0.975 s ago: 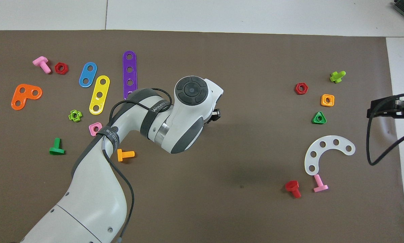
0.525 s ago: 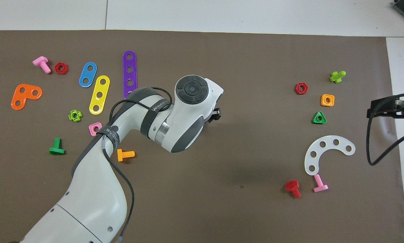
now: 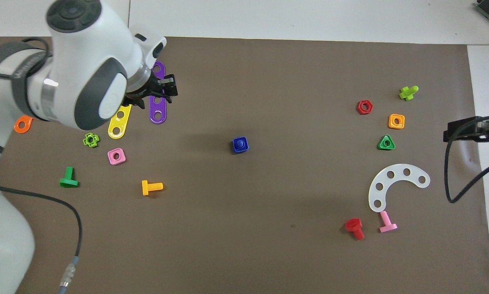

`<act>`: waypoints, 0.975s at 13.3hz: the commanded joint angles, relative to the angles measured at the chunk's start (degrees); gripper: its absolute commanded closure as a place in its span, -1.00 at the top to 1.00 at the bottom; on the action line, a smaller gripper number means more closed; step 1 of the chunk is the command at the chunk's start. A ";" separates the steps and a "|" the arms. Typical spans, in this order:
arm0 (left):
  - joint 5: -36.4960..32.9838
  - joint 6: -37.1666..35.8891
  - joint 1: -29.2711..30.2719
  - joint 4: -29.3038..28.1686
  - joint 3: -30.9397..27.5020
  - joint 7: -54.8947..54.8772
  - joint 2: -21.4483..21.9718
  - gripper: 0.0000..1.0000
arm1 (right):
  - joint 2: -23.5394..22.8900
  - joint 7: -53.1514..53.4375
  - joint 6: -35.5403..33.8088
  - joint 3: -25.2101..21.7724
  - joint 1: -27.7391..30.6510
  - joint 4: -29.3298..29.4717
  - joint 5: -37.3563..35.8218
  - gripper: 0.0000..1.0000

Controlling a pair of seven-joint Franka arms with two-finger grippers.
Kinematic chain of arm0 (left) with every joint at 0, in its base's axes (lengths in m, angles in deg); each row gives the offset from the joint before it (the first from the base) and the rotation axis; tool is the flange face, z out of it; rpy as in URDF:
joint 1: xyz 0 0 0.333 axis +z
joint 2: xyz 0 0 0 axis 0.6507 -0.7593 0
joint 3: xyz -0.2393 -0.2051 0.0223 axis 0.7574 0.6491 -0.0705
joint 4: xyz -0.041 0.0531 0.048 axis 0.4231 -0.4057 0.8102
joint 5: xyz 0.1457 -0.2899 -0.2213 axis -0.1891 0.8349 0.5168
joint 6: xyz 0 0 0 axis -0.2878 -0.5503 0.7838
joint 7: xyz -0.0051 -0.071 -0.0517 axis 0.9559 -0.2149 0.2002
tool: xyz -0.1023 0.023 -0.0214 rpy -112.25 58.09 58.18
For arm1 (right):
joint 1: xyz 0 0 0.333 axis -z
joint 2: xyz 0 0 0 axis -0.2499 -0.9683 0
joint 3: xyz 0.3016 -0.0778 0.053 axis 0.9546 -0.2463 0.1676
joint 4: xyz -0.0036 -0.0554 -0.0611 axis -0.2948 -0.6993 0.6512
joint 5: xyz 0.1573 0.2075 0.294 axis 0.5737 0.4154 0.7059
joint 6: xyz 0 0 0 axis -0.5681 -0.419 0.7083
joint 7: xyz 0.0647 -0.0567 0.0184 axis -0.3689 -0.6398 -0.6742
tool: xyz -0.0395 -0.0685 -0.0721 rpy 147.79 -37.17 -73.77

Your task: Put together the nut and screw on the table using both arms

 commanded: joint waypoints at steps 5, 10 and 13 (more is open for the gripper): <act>0.40 -4.51 9.97 -15.94 0.21 -16.04 14.82 0.42 | 1.10 -1.41 0.10 0.03 -0.21 -1.51 -0.73 1.00; 0.49 -5.56 10.68 -21.15 0.22 -15.43 23.53 1.00 | 1.10 -1.41 0.01 0.03 -0.21 -1.51 -0.73 1.00; 0.75 -7.06 10.77 -20.89 0.22 -15.42 24.60 1.00 | 1.10 -0.97 0.10 0.03 -0.13 -1.51 -0.64 1.00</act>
